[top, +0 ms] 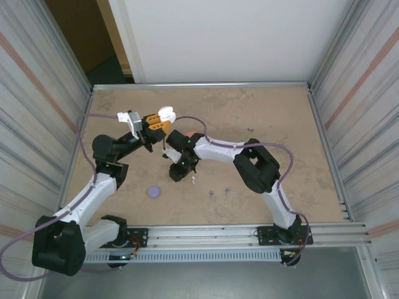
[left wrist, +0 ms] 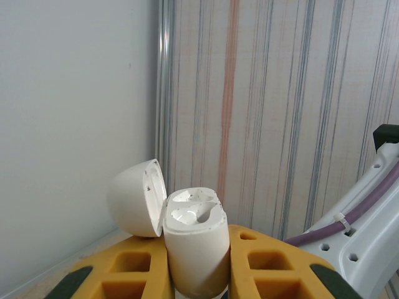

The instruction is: Insert the wireless bluetooth earbuds into the charging case

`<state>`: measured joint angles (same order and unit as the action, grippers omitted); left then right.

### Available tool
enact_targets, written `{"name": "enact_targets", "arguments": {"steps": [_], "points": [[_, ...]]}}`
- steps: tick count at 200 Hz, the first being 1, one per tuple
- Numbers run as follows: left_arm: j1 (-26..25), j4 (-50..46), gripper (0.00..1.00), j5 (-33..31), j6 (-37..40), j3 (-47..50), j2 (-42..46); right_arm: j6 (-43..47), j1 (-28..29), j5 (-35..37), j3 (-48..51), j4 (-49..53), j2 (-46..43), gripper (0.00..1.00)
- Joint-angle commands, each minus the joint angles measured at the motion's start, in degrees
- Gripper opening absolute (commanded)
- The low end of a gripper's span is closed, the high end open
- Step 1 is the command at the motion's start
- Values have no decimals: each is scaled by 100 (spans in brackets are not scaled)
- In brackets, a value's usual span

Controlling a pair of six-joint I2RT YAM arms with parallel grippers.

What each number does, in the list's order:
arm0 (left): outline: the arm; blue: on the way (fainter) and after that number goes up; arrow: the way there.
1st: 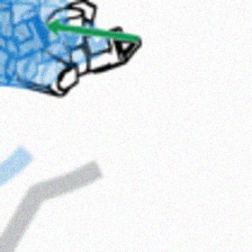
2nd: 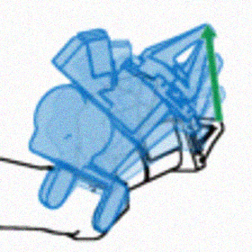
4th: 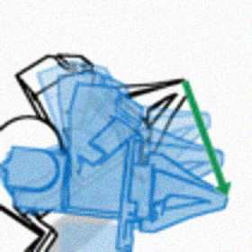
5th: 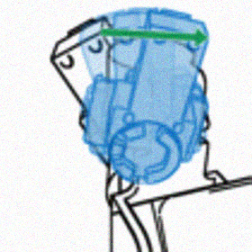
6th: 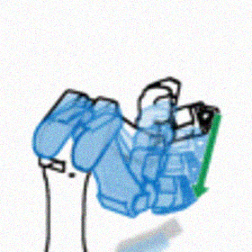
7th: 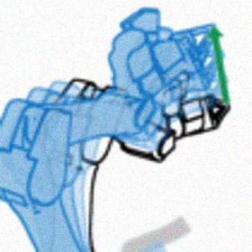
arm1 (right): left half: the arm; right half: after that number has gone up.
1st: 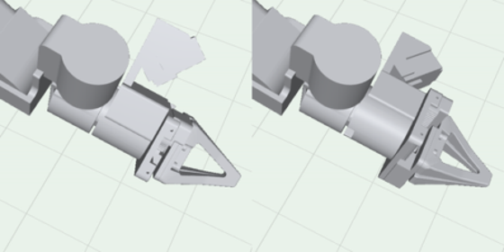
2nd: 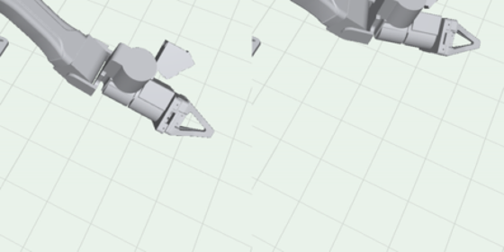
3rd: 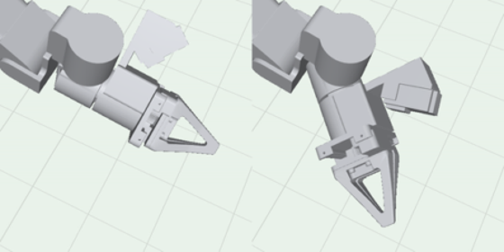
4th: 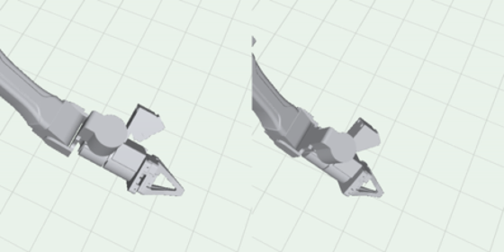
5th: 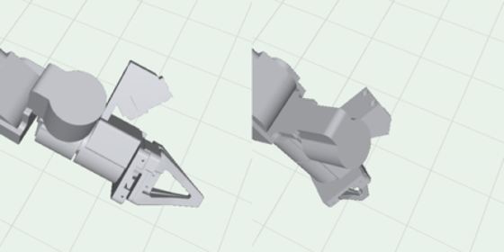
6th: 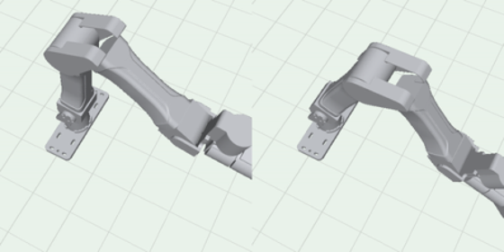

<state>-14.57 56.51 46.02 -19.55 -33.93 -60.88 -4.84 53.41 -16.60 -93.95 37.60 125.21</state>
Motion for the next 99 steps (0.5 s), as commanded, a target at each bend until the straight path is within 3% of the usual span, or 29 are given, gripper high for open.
{"name": "enact_targets", "arguments": {"steps": [1, 62, 99], "points": [[47, 209, 0, 41, 6, 18, 29, 159, 82, 109, -149, 246, 153, 38], [35, 211, 0, 47, 4, 18, 23, 237, 157, 176, -250, 409, 273, 35], [37, 190, 0, 35, 6, 15, 40, 266, 188, 188, -234, 487, 322, 27]]}}
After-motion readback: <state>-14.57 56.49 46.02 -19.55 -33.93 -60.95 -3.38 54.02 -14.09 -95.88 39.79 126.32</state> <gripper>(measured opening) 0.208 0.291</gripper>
